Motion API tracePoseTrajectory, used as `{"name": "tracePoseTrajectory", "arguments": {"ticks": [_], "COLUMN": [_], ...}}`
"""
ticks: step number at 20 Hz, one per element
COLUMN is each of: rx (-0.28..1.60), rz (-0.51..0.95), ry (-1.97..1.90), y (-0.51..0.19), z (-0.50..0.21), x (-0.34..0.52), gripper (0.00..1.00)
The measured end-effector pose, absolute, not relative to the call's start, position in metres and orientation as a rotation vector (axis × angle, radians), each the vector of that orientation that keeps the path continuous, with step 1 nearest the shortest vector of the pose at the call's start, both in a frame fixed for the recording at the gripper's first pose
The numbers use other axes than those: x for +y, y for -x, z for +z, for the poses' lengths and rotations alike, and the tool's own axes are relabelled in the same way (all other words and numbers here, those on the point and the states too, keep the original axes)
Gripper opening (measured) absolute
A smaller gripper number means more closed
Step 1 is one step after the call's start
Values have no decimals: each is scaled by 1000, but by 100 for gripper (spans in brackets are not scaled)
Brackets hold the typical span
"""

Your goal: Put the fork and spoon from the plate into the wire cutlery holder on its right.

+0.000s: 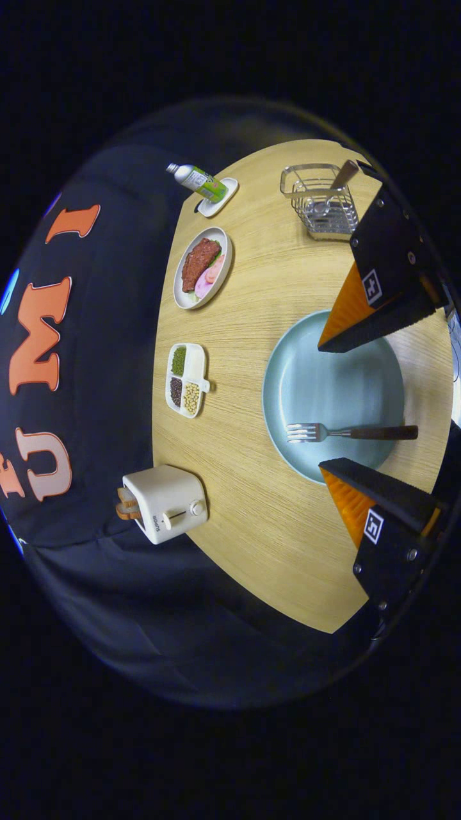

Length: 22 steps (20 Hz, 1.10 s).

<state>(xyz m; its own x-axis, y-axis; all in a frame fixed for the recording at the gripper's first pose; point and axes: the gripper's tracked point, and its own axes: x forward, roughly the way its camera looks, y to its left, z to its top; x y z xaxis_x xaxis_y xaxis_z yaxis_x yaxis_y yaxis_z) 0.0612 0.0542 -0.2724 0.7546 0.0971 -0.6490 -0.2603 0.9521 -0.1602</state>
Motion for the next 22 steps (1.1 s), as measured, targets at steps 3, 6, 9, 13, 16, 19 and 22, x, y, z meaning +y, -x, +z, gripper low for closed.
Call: {"name": "tracePoseTrajectory", "arguments": {"ticks": [3, 6, 9, 13, 16, 19, 22], "rx": [719, 734, 740, 764, 778, 789, 815], "rz": [204, 191, 183, 184, 187, 192, 188], "ry": [243, 246, 222, 195, 212, 222, 199], "y": [-53, -49, -52, -54, -51, -48, -46], "z": [-305, -323, -330, -341, -348, -348, -349], "x": [60, 60, 60, 63, 64, 67, 67], "gripper": [99, 99, 97, 74, 45, 19, 7]}}
